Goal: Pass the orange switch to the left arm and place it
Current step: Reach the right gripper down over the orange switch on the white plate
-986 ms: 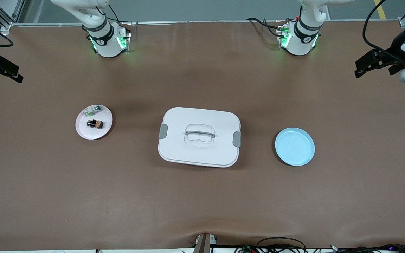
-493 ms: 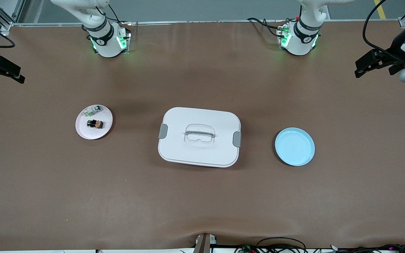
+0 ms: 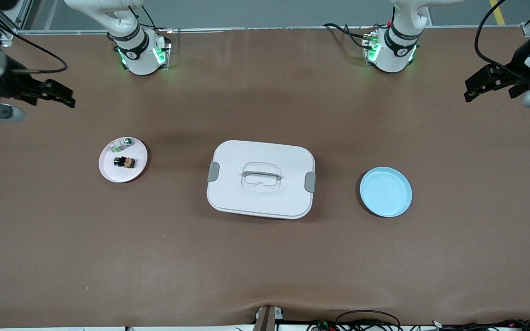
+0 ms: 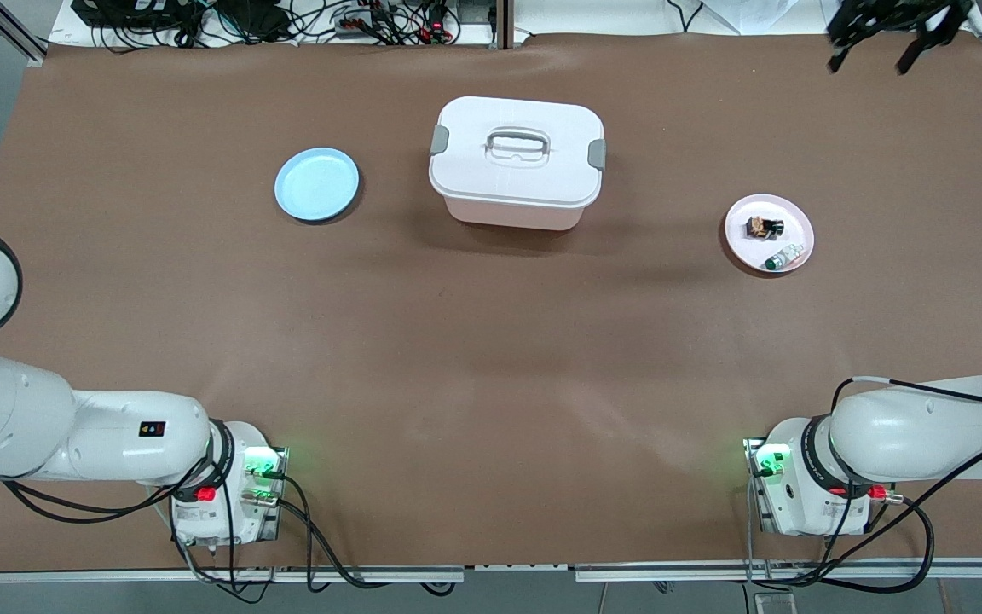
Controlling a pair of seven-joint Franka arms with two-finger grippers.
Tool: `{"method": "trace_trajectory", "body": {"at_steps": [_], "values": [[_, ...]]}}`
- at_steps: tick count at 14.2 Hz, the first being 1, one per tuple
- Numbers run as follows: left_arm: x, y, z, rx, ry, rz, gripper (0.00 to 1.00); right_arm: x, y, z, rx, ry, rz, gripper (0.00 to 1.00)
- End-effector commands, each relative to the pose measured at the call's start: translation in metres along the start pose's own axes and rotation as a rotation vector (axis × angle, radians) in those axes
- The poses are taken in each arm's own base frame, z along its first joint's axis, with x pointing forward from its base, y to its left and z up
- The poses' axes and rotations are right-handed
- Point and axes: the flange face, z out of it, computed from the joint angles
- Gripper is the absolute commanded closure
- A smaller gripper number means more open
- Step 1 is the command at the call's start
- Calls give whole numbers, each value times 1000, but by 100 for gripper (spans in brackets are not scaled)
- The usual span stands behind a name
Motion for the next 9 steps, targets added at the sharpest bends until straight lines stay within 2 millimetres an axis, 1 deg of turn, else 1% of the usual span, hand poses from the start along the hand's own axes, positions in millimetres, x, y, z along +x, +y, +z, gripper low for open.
{"method": "trace_trajectory", "body": {"at_steps": [1, 6, 8, 9], "values": [[-2, 2, -3, -1, 8, -6, 0, -15, 1, 37, 4, 13, 15, 0], [-1, 3, -2, -3, 6, -5, 0, -18, 9, 123, 7, 27, 27, 0], [-1, 3, -1, -2, 5, -5, 0, -18, 12, 151, 9, 47, 31, 0], [-2, 3, -2, -2, 6, -2, 0, -17, 12, 161, 8, 50, 31, 0]]}}
